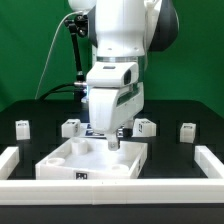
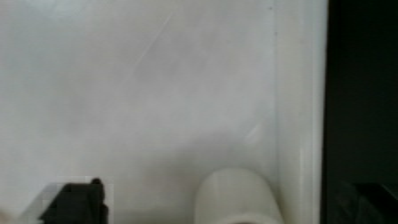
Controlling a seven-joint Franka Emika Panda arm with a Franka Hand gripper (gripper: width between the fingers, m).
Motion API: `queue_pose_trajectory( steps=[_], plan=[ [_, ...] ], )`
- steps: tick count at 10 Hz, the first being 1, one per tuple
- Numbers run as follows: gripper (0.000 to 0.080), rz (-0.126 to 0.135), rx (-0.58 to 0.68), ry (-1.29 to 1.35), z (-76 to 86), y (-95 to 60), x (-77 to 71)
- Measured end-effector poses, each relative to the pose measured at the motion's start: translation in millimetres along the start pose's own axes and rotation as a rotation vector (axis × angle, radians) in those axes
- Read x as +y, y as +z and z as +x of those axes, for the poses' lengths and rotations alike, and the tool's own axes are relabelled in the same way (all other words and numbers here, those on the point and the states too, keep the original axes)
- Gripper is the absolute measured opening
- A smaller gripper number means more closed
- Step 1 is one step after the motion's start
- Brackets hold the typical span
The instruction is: Assemble one leg
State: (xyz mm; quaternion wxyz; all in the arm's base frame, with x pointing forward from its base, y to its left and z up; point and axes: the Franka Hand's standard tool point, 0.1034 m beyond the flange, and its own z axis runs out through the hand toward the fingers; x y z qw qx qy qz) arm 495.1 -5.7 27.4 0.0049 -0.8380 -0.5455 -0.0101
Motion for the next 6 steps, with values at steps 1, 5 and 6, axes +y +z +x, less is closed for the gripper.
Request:
queue_pose_trajectory(
  steps=[1,5,6],
  plan=[
    [0.065,0.014,-0.004,0.009,-5.3,7.6,-2.3],
    [0.065,0.033,-0.009,0.016,-9.6,18.0,-6.7],
    [0.0555,0.034,-0.01,0.016,-9.6,18.0,-6.7]
  ],
)
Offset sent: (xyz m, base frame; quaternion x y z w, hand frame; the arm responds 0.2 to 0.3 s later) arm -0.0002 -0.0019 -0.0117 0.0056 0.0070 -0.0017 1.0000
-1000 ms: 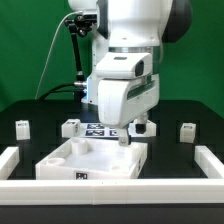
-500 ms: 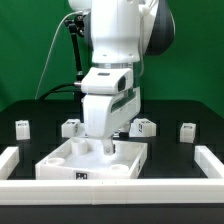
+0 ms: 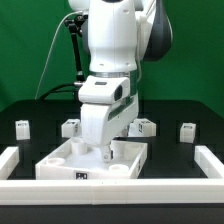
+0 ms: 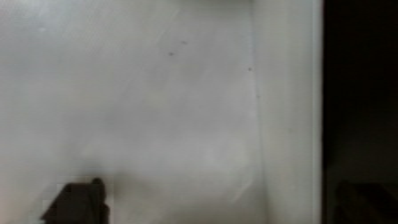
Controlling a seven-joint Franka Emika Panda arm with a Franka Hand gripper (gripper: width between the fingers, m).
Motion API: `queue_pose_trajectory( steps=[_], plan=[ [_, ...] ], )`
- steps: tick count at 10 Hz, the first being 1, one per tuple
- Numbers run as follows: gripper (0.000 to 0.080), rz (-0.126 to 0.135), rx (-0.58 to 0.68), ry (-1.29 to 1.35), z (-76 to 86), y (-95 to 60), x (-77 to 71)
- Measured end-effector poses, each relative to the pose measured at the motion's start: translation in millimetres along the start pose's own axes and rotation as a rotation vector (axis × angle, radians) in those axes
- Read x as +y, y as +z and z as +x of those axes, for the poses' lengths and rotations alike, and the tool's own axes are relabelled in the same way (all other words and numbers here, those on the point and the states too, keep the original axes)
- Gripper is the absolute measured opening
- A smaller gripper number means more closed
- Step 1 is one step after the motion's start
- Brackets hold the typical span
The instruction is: Assemble one leg
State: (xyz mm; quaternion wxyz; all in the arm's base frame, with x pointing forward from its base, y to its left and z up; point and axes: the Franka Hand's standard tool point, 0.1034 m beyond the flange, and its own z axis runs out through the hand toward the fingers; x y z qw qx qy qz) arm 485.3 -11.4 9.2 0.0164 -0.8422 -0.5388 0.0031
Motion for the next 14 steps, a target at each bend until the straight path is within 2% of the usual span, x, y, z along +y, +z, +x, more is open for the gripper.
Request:
queue_pose_trajectory(
  steps=[1,2,4,6,11,13,14],
  plan=[
    [0.036,0.0,0.0,0.0,0.0,0.1,-0.2],
    [0.036,0.001,0.0,0.0,-0.1,0.2,-0.3],
    [0.0092,0.022,-0.01,-0.001,-2.6,3.2,-6.6],
    [0.0061,0.018,-0.008,0.0,-2.0,2.4,-5.4],
    [0.0061,0.018,-0.008,0.0,-2.0,2.4,-5.4],
    [0.0061,0.028,-0.016,-0.137,-5.1,1.9,-5.0],
    [0.0061,0.027,-0.02,-0.169,-1.3,1.4,-5.2]
  ],
)
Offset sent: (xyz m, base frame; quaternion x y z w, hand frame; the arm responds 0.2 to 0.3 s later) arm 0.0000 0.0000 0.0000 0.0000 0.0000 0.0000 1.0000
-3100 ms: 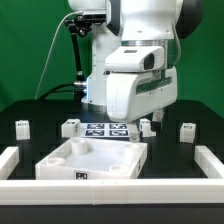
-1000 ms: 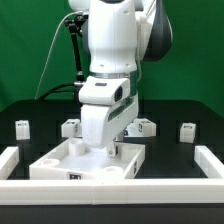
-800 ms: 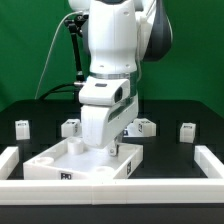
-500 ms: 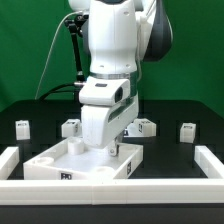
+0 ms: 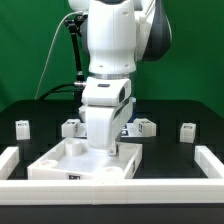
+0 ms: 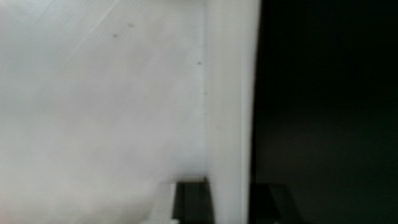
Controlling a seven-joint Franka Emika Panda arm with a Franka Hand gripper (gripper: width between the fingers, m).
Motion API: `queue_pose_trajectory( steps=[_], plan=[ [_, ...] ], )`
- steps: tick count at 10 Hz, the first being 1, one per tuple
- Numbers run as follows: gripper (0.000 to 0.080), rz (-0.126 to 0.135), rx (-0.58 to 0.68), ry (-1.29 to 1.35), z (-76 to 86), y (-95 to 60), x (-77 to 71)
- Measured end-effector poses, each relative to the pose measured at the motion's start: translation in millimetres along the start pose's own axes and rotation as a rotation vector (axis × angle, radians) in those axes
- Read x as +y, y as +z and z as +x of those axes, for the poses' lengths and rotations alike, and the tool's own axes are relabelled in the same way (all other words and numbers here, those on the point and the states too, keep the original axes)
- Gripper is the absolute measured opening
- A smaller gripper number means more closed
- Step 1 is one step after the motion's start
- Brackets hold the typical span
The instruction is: Assemble one leg
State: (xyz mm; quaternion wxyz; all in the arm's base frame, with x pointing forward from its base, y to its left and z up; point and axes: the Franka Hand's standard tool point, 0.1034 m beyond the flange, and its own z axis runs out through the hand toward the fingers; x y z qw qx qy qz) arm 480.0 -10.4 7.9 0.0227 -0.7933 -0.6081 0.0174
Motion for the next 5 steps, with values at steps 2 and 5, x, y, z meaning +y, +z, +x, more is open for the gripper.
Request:
queue_pose_trajectory(
  steps=[2,5],
  plan=[
    [0.0061,-0.013,-0.006,-0.064,9.4,0.4,-1.0],
    [0.0061,-0.014,-0.006,-0.061,8.2,0.3,-0.5]
  ],
)
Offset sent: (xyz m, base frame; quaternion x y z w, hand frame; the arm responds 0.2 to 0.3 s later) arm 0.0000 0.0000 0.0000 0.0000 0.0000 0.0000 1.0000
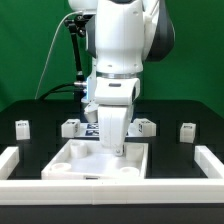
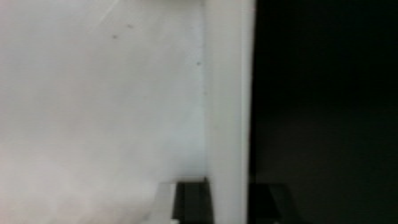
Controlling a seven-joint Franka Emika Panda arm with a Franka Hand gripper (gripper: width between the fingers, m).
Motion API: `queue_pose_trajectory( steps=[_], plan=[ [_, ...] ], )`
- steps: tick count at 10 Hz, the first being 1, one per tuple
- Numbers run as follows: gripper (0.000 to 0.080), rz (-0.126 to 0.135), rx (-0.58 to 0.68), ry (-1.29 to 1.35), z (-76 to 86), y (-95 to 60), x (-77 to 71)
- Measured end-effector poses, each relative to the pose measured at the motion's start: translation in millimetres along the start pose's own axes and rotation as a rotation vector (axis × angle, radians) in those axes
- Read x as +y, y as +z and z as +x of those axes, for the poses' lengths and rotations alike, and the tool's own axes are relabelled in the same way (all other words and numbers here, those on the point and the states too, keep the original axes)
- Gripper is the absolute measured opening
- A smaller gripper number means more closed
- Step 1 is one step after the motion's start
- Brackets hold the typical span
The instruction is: Assemble one leg
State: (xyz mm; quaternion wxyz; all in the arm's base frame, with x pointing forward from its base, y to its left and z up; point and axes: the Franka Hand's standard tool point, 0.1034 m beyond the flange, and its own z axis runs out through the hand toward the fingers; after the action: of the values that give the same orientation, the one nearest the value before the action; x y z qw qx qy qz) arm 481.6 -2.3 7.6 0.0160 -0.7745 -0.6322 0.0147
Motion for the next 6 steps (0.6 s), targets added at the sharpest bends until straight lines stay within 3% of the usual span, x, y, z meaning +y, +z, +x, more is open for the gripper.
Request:
queue_pose_trajectory(
  steps=[2,5,6],
  plan=[
    [0.0061,0.002,0.0,-0.109,0.0,0.0,3.8],
    [0.0061,0.001,0.02,-0.191,35.7,-0.3,-4.0],
    [0.0061,-0.002,0.02,-0.184,32.5,-0.5,-2.5]
  ],
)
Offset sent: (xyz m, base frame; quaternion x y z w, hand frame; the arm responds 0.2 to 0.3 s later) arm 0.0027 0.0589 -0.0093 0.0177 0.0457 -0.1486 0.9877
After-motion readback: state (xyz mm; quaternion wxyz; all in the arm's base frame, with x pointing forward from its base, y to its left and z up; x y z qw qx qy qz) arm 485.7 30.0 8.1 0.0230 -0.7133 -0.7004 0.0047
